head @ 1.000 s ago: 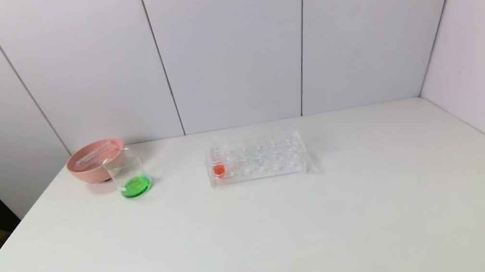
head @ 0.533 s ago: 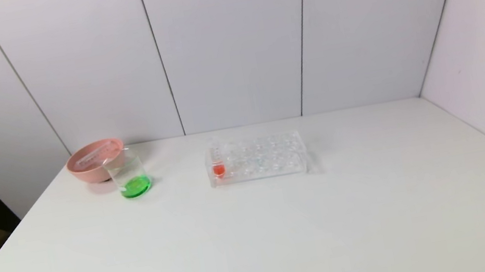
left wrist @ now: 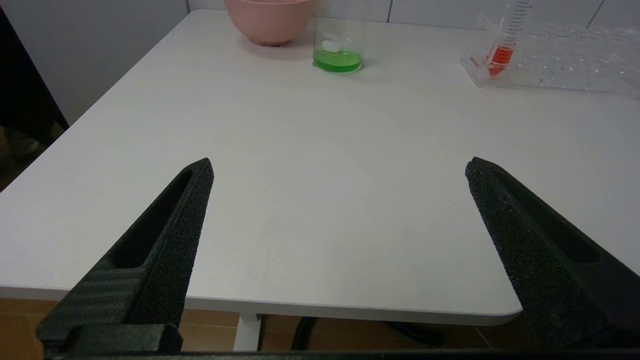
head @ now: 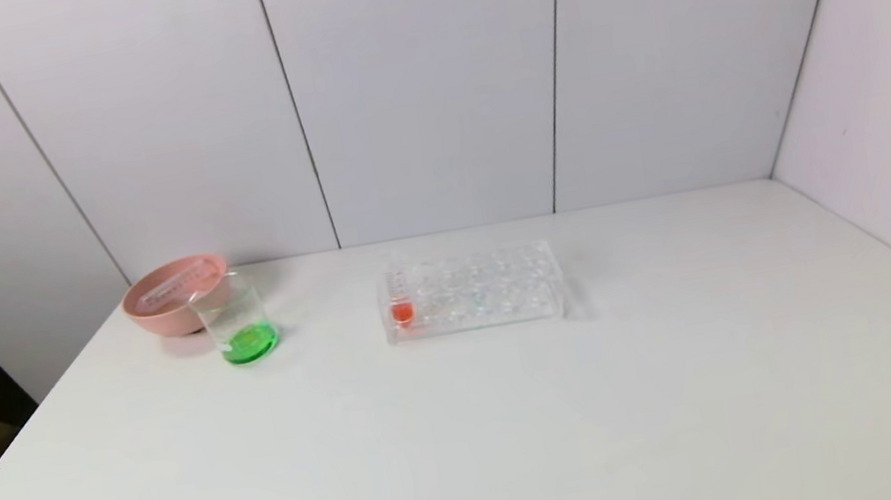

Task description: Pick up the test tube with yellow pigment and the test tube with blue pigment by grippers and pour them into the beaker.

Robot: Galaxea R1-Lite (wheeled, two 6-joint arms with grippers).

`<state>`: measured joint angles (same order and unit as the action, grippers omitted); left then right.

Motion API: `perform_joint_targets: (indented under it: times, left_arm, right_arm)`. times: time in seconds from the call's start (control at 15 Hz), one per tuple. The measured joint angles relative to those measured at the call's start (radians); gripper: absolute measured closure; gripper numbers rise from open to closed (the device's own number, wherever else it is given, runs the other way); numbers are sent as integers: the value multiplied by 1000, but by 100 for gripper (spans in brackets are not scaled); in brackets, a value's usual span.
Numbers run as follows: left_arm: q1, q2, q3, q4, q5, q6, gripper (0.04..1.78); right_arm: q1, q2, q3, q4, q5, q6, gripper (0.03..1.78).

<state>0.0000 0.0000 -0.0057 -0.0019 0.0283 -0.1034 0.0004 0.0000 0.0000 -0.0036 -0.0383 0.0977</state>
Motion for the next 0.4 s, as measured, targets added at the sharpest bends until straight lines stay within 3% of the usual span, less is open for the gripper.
perform_joint_targets:
  times: [0.4]
  left_arm:
    - [0, 0, 0, 0, 0, 0, 6]
  right_arm:
    - [0, 0, 0, 0, 0, 0, 4]
